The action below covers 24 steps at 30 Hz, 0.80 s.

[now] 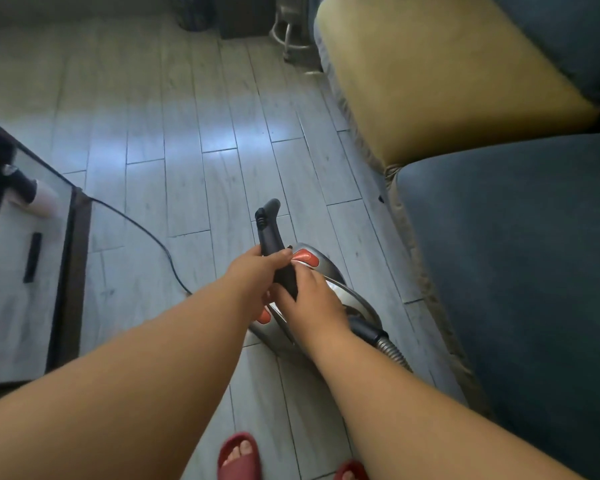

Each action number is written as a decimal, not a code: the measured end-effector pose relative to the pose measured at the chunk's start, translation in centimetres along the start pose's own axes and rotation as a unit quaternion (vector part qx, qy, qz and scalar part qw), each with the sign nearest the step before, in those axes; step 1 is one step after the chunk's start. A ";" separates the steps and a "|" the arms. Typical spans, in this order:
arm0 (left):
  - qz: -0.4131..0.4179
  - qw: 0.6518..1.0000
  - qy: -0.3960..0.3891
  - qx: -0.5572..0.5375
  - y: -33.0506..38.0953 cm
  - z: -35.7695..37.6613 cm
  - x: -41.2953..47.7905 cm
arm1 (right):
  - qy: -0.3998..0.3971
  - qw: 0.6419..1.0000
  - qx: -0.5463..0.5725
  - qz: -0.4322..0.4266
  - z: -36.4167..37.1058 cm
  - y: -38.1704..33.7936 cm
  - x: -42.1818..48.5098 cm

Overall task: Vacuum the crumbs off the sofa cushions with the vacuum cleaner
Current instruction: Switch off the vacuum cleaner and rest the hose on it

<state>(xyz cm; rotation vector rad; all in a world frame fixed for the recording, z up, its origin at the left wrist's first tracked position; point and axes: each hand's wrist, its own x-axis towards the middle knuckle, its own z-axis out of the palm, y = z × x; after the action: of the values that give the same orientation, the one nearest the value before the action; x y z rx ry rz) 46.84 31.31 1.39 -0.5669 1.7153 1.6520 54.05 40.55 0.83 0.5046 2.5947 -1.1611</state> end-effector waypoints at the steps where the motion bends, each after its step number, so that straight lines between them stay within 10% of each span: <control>1: -0.005 1.000 -0.003 -0.007 0.1 -0.5 0.4 | -0.004 1.000 0.006 -0.003 0.4 -0.1 0.4; 9: -0.042 0.996 -0.025 -0.074 -1.4 -3.0 5.4 | 0.062 0.992 -0.040 0.103 2.0 3.9 7.8; 24: -0.067 0.987 -0.091 -0.112 -9.6 -4.5 14.4 | -0.123 0.946 -0.294 0.056 9.1 13.4 19.8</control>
<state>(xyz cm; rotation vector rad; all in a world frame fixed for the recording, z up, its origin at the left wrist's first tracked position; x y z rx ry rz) 43.25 28.05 -15.77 -0.6019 1.3429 1.7520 42.35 46.12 -21.26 0.3392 2.4794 -0.3421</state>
